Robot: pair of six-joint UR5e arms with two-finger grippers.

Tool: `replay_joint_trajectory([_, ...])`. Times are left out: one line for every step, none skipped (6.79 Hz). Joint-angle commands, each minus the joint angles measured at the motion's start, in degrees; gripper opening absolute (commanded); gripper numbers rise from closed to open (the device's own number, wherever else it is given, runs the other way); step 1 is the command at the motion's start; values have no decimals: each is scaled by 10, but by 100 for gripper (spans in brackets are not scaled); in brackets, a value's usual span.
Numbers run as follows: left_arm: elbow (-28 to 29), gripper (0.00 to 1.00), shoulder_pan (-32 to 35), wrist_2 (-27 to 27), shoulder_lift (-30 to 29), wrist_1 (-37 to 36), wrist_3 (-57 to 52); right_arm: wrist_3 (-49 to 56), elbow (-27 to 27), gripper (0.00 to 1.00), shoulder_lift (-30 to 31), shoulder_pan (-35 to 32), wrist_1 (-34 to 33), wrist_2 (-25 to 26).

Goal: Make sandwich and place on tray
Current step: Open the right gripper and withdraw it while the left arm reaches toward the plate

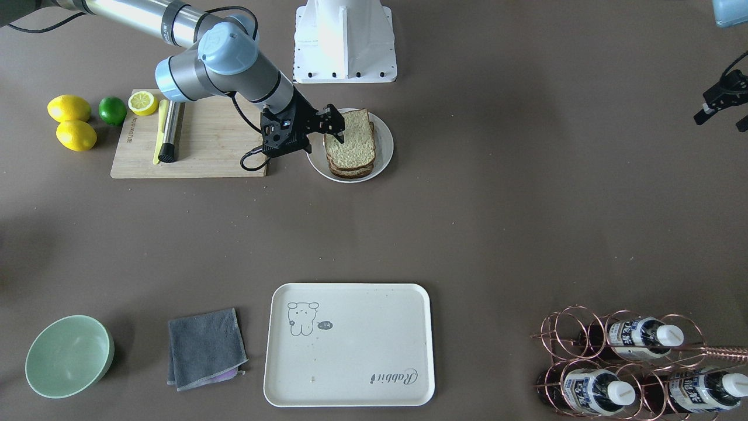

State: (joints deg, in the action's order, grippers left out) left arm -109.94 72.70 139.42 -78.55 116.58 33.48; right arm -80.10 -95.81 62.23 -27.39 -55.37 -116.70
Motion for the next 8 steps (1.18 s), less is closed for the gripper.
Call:
replay_joint_trajectory([-7,97,-169,-48,-54,112,234,0,-9,100,22,-52,-4,-55])
replay_joint_trajectory([-11,97,-225,-74,-92,110,288,3,-10,100,39,-88,-5,-90])
replay_joint_trajectory([-16,97,-276,-76,-124,107,358,7,-10,100,51,-128,-6,-120])
replay_joint_trajectory([-16,97,-330,-112,-152,106,405,27,-10,100,72,-164,-6,-152])
replay_joint_trajectory([-22,97,-376,-151,-185,56,429,73,-17,100,94,-206,-6,-190])
replay_joint_trajectory([-25,96,-405,-194,-227,-2,430,114,-25,100,132,-244,-5,-221])
replay_joint_trajectory([-17,95,-441,-230,-270,-32,443,161,-26,100,172,-279,-5,-243])
replay_joint_trajectory([12,92,-479,-262,-316,-42,467,231,-29,100,215,-305,-5,-247])
